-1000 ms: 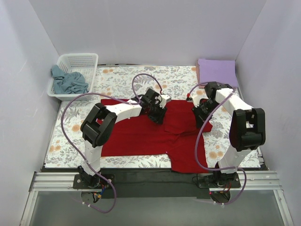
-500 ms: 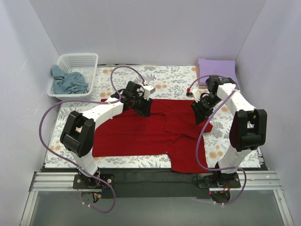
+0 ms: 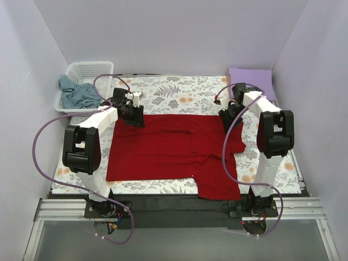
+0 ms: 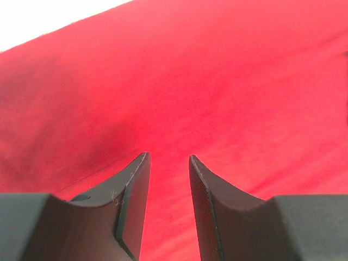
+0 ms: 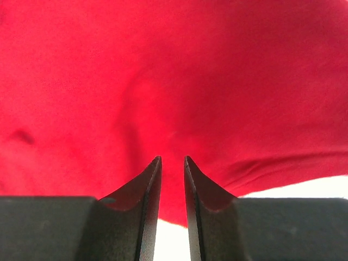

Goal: Fold and stack the t-shirts
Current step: Fold the tshirt

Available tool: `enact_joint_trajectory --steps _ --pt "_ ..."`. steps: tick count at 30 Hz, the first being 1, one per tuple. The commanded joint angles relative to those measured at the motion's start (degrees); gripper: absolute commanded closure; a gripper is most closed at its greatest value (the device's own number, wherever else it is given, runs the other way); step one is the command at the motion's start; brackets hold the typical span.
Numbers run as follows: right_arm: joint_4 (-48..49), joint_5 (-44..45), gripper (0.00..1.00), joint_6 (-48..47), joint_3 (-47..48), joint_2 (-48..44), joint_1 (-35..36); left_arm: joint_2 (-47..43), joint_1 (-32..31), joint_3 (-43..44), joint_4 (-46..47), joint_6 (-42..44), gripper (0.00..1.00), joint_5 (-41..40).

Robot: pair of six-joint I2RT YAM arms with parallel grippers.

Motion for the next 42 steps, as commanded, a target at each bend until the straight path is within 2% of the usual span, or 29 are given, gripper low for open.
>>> enact_joint_trajectory --steps 1,8,11,15,19,23,24,27,28,31,34,36,40,42 --pt "4.8 4.9 0.71 1.9 3.9 3.9 0.1 2.2 3.3 1.1 -2.2 1.7 0.67 -1.1" --pt "9.1 6.8 0.74 1.2 9.8 12.5 0.1 11.3 7.8 5.9 -1.6 3.7 0.67 -2.9" --pt "9.3 7.4 0.75 1.8 16.8 17.7 0.1 17.2 9.9 10.4 -2.2 3.9 0.67 -2.8" --pt "9.6 9.4 0.75 2.7 30.2 25.5 0.2 25.5 12.2 22.9 -4.3 4.0 0.68 -1.1" --pt "11.5 12.0 0.71 3.3 40.3 30.9 0.4 31.5 12.4 31.0 -5.8 4.6 0.68 2.1" --pt "14.1 11.7 0.63 4.6 42.4 30.6 0.8 31.6 12.3 34.6 -6.8 3.9 0.65 6.1" --pt "14.1 10.7 0.59 4.8 42.2 28.5 0.9 30.7 12.4 34.6 -6.9 3.8 0.65 6.8" --pt "13.9 5.7 0.56 5.7 36.1 22.3 1.0 25.0 12.3 32.2 -7.0 4.2 0.63 9.5" --pt "13.9 4.3 0.54 5.7 33.8 16.8 1.0 23.1 12.3 31.2 -7.0 4.3 0.63 9.8" --pt "13.6 0.4 0.47 5.1 23.2 6.1 1.1 16.0 12.3 26.7 -7.0 4.9 0.62 11.3" --pt "11.6 -1.1 0.46 3.0 13.6 -1.8 1.1 10.0 12.3 21.3 -7.0 5.9 0.61 11.0" --pt "10.5 -0.9 0.48 2.2 9.6 -4.3 1.2 7.6 12.4 18.6 -7.5 6.6 0.61 10.5" --pt "7.9 -1.7 0.67 0.4 -0.9 -8.4 1.8 2.7 12.4 10.7 -7.1 7.8 0.62 10.3" --pt "7.8 -0.9 0.71 0.2 -4.3 -9.4 2.5 0.1 12.4 8.8 -7.2 7.8 0.62 10.7"
